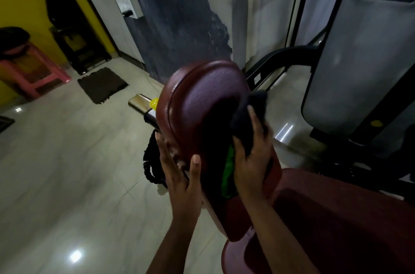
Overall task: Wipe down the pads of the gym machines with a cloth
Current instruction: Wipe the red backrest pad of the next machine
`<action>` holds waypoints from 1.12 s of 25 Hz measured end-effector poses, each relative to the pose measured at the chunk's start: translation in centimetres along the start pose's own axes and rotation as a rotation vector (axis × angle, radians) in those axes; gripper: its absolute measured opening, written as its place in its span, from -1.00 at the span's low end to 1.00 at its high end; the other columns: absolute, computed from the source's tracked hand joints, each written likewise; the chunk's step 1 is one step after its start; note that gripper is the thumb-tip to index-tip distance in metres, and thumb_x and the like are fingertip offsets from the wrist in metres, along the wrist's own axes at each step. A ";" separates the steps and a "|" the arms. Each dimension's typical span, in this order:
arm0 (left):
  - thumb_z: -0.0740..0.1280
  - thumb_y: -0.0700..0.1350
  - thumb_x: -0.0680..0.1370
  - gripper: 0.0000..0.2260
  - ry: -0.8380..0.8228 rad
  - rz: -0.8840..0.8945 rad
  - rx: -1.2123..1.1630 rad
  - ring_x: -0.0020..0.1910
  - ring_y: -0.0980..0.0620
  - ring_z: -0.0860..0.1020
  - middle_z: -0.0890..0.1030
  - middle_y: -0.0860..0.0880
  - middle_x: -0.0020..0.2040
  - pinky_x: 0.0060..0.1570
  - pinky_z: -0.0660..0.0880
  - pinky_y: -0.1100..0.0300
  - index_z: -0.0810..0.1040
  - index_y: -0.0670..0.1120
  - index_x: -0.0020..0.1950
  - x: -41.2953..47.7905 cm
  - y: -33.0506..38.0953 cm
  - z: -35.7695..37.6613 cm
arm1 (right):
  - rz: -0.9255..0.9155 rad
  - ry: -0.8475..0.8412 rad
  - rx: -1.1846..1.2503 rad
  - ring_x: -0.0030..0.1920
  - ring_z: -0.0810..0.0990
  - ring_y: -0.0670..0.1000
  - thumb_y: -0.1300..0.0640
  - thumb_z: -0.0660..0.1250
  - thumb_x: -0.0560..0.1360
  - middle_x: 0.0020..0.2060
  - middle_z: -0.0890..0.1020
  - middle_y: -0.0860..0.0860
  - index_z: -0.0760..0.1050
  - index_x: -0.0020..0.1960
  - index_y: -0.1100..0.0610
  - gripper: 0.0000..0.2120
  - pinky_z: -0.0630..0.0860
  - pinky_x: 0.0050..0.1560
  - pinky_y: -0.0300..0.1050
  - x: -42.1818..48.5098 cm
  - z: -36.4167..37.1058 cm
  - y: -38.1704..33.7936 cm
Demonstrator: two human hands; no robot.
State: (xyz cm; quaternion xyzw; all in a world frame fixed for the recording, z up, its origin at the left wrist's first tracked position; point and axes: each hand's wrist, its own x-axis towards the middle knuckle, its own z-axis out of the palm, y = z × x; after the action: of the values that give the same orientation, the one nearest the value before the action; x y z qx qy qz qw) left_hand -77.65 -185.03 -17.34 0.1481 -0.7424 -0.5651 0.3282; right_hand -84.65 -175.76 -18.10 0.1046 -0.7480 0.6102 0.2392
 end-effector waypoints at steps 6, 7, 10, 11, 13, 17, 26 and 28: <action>0.01 0.50 0.38 -0.38 0.025 -0.004 -0.068 0.35 0.52 0.12 0.12 0.46 0.36 0.25 0.17 0.58 0.02 0.31 0.38 1.5 1.3 0.8 | -0.505 -0.156 -0.424 0.31 0.29 0.11 -0.22 0.19 0.42 0.34 0.41 0.11 0.26 0.34 -0.20 -0.50 0.22 0.22 0.06 4.7 5.0 -5.2; -0.01 0.50 0.38 -0.40 0.037 -0.017 -0.067 0.35 0.54 0.10 0.10 0.50 0.35 0.25 0.15 0.59 0.01 0.35 0.37 1.5 1.3 1.0 | -0.554 -0.160 -0.450 0.29 0.29 0.11 -0.22 0.19 0.40 0.32 0.43 0.11 0.28 0.33 -0.19 -0.50 0.23 0.21 0.06 5.9 5.2 -5.1; -0.01 0.47 0.41 -0.52 0.034 -0.029 -0.028 0.38 0.50 0.08 0.09 0.61 0.31 0.30 0.13 0.53 -0.02 0.52 0.32 1.7 1.3 1.1 | -0.435 -0.102 -0.397 0.27 0.27 0.10 -0.21 0.20 0.38 0.28 0.46 0.14 0.35 0.29 -0.14 -0.51 0.28 0.21 0.12 9.3 4.7 -4.6; 0.00 0.46 0.42 -0.53 0.033 -0.016 -0.027 0.39 0.48 0.08 0.09 0.60 0.32 0.29 0.13 0.55 -0.02 0.53 0.31 1.7 1.3 1.0 | -0.369 -0.071 -0.372 0.27 0.26 0.09 -0.19 0.20 0.38 0.28 0.45 0.15 0.38 0.29 -0.12 -0.51 0.30 0.21 0.15 9.5 4.6 -4.7; 0.01 0.45 0.43 -0.51 0.042 -0.002 -0.050 0.41 0.45 0.09 0.09 0.58 0.34 0.28 0.12 0.58 -0.01 0.49 0.34 1.7 1.3 1.1 | -0.393 -0.087 -0.373 0.29 0.25 0.10 -0.16 0.19 0.39 0.31 0.41 0.14 0.36 0.31 -0.13 -0.51 0.26 0.25 0.16 8.3 4.8 -5.0; 0.02 0.45 0.42 -0.44 0.061 -0.002 -0.064 0.36 0.53 0.08 0.10 0.63 0.29 0.23 0.11 0.64 0.01 0.34 0.37 1.7 1.2 1.5 | -0.648 -0.212 -0.414 0.32 0.26 0.11 -0.19 0.19 0.39 0.33 0.26 0.03 0.23 0.34 -0.17 -0.47 0.18 0.25 0.04 7.2 4.7 -4.0; 0.11 0.44 0.39 -0.43 0.023 -0.037 -0.069 0.30 0.58 0.13 0.13 0.65 0.24 0.21 0.17 0.60 0.00 0.44 0.34 1.6 1.4 1.0 | -0.235 -0.263 -0.411 0.43 0.17 0.17 -0.23 0.10 0.41 0.45 0.20 0.14 0.00 0.44 -0.22 -0.37 0.20 0.35 0.27 8.5 1.9 -2.5; 0.12 0.44 0.39 -0.41 0.024 -0.044 -0.082 0.32 0.55 0.14 0.12 0.62 0.26 0.24 0.18 0.53 -0.01 0.44 0.37 1.6 1.6 1.0 | -0.299 -0.408 -0.406 0.49 -0.02 0.12 -0.34 0.07 0.37 0.50 0.02 0.10 -0.13 0.46 -0.26 -0.27 0.01 0.44 0.19 7.5 1.2 -2.7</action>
State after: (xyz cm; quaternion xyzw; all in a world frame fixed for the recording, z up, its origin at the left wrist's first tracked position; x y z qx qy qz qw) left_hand -79.24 -184.68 -15.54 0.1576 -0.7112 -0.6001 0.3304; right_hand -90.16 -176.58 -12.31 0.2834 -0.8633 0.3733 0.1874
